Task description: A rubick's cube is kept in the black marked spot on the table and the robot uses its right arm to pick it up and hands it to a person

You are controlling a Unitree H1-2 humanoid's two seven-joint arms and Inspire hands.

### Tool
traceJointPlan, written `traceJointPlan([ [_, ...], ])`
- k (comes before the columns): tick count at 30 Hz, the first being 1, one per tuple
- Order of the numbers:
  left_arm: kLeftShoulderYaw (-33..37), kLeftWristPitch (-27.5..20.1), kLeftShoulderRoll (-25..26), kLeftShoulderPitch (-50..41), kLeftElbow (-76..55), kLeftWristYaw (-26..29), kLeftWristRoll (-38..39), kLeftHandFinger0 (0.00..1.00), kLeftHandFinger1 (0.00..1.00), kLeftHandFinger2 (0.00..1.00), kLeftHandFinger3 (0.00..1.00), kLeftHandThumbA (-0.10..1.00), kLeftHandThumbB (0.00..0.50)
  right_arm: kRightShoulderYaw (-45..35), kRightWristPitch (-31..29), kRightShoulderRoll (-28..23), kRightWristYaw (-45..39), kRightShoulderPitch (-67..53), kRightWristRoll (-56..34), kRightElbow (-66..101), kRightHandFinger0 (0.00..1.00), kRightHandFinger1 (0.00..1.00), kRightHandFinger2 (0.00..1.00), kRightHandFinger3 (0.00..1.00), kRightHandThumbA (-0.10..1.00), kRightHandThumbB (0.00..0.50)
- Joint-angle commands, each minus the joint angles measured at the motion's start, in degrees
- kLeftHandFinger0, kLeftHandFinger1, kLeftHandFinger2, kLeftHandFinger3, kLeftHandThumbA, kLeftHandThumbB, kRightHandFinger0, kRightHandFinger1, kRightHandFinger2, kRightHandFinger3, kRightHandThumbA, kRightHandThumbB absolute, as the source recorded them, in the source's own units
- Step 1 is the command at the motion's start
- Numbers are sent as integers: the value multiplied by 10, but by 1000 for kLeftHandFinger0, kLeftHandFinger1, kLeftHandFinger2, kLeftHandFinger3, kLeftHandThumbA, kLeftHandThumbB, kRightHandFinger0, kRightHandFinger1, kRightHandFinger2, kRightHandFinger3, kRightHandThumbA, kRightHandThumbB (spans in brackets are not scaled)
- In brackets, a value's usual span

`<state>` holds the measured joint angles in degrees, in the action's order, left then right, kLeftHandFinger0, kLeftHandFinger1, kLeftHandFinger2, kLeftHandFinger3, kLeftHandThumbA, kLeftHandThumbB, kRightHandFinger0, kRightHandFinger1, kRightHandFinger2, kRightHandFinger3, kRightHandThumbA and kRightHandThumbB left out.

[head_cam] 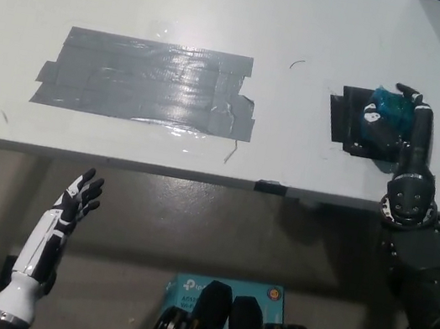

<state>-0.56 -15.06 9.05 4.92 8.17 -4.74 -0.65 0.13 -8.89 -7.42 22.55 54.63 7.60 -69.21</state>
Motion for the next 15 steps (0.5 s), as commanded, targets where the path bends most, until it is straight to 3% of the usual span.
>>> traceJointPlan([
  [1, -5, -12, 7, 7, -8, -6, 12, 1000, 1000, 1000, 1000, 1000, 211, -1, 24, 1, 14, -9, 1, 16, 61, 591, 911, 876, -100, 183],
  [4, -5, -8, 6, 6, -12, -7, 13, 1000, 1000, 1000, 1000, 1000, 208, -2, 17, -1, 22, -19, 5, 50, 76, 604, 913, 890, -100, 190],
  [9, -5, -4, 7, 8, -13, -6, 9, 1000, 1000, 1000, 1000, 1000, 209, -9, 32, -3, 23, -45, 11, 195, 34, 501, 856, 870, -100, 190],
  [12, -5, -9, 8, 11, -10, -6, 6, 1000, 1000, 1000, 1000, 1000, 207, -23, 89, 5, 20, -74, 14, 378, 16, 403, 769, 825, -100, 189],
  [13, -5, -10, 9, 12, -9, -6, 6, 1000, 1000, 1000, 1000, 1000, 207, -21, 105, 5, 23, -78, 25, 413, 1, 297, 677, 827, -100, 198],
  [15, -4, -10, 9, 14, -7, -8, 7, 1000, 1000, 1000, 1000, 1000, 206, -25, 116, 6, 21, -88, 29, 478, 0, 194, 614, 835, -100, 187],
])
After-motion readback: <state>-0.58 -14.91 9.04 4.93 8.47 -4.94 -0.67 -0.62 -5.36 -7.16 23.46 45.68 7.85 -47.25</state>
